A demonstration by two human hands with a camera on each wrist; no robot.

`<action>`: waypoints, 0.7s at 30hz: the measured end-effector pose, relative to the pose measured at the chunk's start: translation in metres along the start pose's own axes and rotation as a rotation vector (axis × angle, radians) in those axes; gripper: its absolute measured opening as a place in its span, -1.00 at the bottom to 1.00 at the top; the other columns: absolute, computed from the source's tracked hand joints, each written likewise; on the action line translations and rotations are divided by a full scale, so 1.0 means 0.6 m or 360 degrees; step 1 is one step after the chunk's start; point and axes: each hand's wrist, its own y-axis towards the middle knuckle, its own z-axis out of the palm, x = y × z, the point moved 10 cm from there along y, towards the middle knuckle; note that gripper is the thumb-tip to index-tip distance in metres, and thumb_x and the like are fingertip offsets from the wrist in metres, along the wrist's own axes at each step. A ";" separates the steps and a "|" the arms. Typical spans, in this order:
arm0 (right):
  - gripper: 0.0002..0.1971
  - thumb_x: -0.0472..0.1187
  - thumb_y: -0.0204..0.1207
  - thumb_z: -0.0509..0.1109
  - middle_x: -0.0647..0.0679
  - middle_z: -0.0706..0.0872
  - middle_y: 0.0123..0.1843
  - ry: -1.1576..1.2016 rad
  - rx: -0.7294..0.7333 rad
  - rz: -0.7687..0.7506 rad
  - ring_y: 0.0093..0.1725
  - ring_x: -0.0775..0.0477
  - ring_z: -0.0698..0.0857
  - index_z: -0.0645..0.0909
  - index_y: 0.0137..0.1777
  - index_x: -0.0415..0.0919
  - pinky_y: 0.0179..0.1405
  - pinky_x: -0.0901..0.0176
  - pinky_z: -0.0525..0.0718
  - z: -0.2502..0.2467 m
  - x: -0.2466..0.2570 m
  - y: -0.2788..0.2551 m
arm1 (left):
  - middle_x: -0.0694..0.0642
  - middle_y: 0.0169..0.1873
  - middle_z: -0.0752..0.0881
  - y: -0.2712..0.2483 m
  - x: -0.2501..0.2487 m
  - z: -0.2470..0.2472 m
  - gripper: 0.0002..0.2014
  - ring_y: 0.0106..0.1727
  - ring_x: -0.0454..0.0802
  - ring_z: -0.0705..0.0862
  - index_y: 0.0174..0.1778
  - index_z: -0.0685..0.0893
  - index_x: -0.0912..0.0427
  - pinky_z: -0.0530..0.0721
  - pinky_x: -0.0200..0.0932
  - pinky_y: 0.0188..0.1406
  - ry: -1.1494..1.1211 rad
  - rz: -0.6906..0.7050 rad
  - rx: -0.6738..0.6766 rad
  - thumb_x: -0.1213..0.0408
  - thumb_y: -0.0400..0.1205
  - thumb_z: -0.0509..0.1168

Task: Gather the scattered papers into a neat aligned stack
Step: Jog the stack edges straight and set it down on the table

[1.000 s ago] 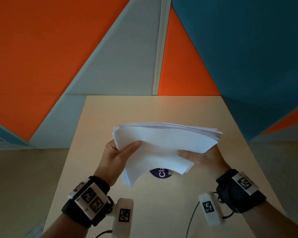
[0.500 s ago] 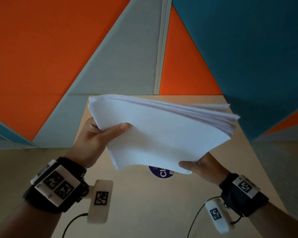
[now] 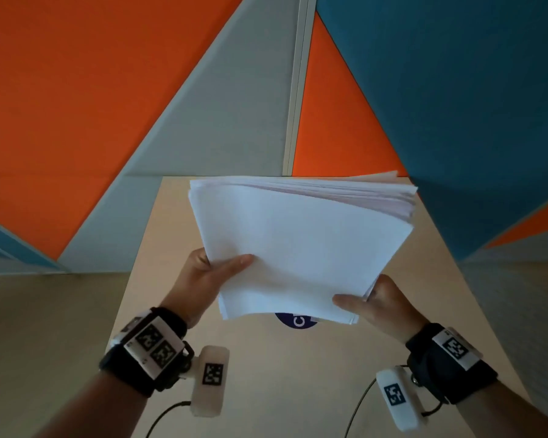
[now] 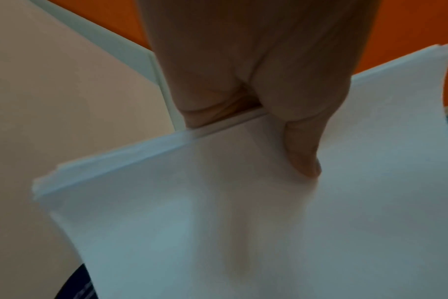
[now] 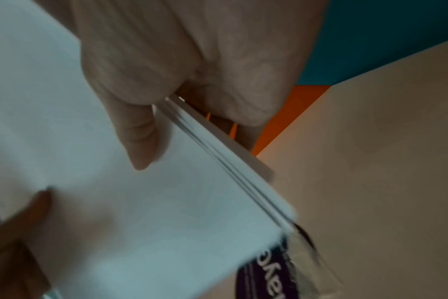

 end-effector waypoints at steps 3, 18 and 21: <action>-0.81 -0.43 0.47 0.53 0.04 0.89 -0.01 0.0151 -0.0141 -0.0105 0.03 0.03 0.85 0.78 0.03 -0.19 -0.07 0.30 0.74 -0.016 0.022 0.005 | 0.04 -0.20 0.86 -0.014 0.016 0.012 -0.89 -0.19 -0.10 0.81 -0.19 0.84 0.16 0.75 -0.24 -0.21 0.0035 0.0006 -0.0139 0.42 0.53 0.42; -0.64 -0.55 0.43 0.51 0.19 0.87 -0.17 0.0400 -0.0400 -0.0200 -0.15 0.25 0.82 0.73 -0.10 -0.01 -0.28 0.35 0.75 -0.003 0.025 0.005 | -0.05 -0.23 0.87 -0.042 0.093 -0.023 -0.89 -0.19 -0.16 0.79 -0.24 0.81 0.05 0.73 -0.01 -0.01 0.0398 -0.0168 -0.0459 0.30 0.58 0.42; -0.66 -0.50 0.45 0.52 0.20 0.87 -0.15 0.0345 -0.0376 -0.0196 -0.12 0.25 0.82 0.78 -0.11 0.04 -0.20 0.35 0.75 0.007 0.023 0.002 | -0.13 -0.27 0.86 -0.046 0.093 -0.031 -0.91 -0.16 -0.13 0.80 -0.22 0.79 0.01 0.74 -0.03 -0.04 0.0461 -0.0182 -0.0461 0.29 0.56 0.45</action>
